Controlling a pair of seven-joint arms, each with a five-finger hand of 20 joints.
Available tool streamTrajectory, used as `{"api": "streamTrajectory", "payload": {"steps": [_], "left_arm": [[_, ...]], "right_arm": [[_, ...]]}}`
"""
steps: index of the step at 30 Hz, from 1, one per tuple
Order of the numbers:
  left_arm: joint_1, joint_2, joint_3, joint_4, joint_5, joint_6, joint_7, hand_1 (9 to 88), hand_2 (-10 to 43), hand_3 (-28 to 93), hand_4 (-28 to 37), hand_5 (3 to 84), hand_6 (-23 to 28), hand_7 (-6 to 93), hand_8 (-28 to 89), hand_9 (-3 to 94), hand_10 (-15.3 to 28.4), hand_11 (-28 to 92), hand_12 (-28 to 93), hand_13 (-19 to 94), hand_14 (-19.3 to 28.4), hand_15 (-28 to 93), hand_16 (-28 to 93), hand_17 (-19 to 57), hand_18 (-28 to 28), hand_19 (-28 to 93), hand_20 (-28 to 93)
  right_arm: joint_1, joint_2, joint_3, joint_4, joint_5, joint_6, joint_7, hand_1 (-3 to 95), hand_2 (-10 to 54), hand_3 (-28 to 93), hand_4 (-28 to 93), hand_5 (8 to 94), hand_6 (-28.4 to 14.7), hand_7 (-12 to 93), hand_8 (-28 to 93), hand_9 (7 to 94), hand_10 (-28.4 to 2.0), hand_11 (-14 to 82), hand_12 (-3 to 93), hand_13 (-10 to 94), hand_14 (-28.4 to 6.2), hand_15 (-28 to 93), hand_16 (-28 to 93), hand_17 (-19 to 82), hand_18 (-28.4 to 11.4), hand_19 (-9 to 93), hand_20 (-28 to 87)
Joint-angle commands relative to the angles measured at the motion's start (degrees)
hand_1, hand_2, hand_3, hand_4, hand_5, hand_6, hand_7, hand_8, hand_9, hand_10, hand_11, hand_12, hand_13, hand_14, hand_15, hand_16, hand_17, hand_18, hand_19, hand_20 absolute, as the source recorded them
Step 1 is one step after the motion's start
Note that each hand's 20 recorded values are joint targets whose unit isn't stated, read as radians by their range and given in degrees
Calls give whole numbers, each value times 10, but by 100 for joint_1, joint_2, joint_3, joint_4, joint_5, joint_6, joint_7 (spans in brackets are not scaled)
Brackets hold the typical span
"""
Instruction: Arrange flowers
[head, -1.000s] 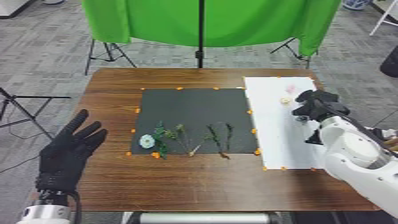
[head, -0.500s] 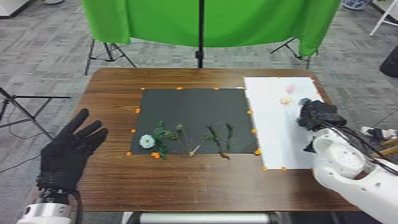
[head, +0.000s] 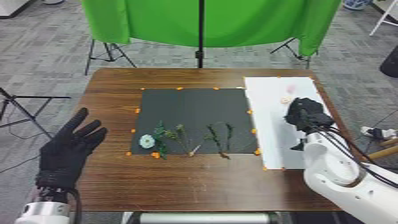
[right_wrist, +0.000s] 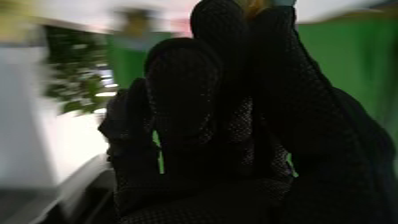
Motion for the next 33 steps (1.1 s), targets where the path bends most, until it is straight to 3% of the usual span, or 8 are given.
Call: {"api": "streamTrajectory", "payload": {"steps": [1, 3, 5, 7, 12, 25, 28, 33], "left_arm": [[177, 3, -126, -90, 54, 18, 19, 232, 55, 804, -260, 348, 68, 118, -102, 341, 196, 212, 105, 234, 279, 478, -85, -108, 268, 548, 71], [178, 9, -121, -113, 62, 25, 25, 232, 55, 803, -261, 348, 68, 118, -102, 341, 197, 211, 105, 234, 279, 478, -85, -107, 269, 548, 71], [-12, -134, -131, -75, 186, -113, -278, 232, 55, 803, -260, 348, 68, 118, -102, 342, 197, 211, 105, 234, 279, 478, -85, -107, 269, 548, 71], [-99, -79, -132, -62, 249, -152, -388, 232, 55, 803, -260, 348, 68, 118, -102, 342, 197, 211, 105, 234, 279, 478, -85, -107, 268, 548, 71], [-365, 47, -12, 17, 238, -194, -301, 232, 54, 804, -260, 348, 68, 118, -102, 342, 197, 211, 106, 233, 280, 478, -85, -107, 268, 548, 71], [-907, 162, 62, 170, 290, -349, -522, 232, 54, 804, -260, 349, 68, 117, -102, 342, 197, 210, 105, 234, 280, 476, -85, -107, 268, 548, 72], [-991, 89, 42, 188, 334, -388, -653, 231, 54, 804, -260, 349, 68, 117, -102, 342, 197, 211, 106, 233, 279, 476, -84, -107, 268, 548, 72], [-1028, 263, 100, 214, 230, -341, -538, 231, 54, 804, -259, 349, 69, 116, -102, 342, 197, 212, 105, 234, 279, 476, -84, -107, 268, 548, 72]], "right_arm": [[2332, -2212, -1540, 139, 442, -8, -1000, 582, -95, 671, -283, 871, 26, 186, 32, 937, -69, 197, 318, 811, -39, 599, 272, 355, -216, 841, 491], [2454, -2863, -1589, 451, 475, -204, -1288, 577, -95, 674, -283, 868, 27, 189, 31, 937, -70, 197, 321, 805, -43, 611, 265, 350, -217, 840, 492], [2325, -3430, -1405, 790, 407, -447, -1487, 568, -95, 678, -283, 866, 27, 188, 25, 937, -71, 196, 324, 795, -46, 627, 254, 345, -218, 839, 493], [2475, -3837, -1596, 1166, 396, -438, -1563, 564, -95, 680, -283, 866, 27, 186, 21, 937, -71, 198, 323, 791, -49, 634, 248, 343, -220, 838, 493], [2761, -4285, -2101, 1597, 409, -455, -1379, 555, -95, 677, -283, 866, 27, 182, 15, 937, -73, 210, 322, 788, -49, 641, 239, 338, -226, 836, 495], [3591, -4722, -3227, 2013, 587, -960, -562, 549, -95, 602, -283, 858, 45, 139, -11, 896, -85, 319, 218, 768, -52, 661, 222, 324, -232, 826, 498], [3378, -4736, -3018, 2042, 389, -1287, -621, 546, -95, 592, -283, 846, 48, 135, -17, 887, -87, 326, 207, 762, -54, 664, 221, 321, -231, 826, 497], [3287, -4717, -2965, 2010, 330, -1706, -532, 550, -95, 565, -283, 810, 46, 130, -28, 871, -89, 338, 195, 744, -55, 674, 217, 310, -230, 823, 498]]}}
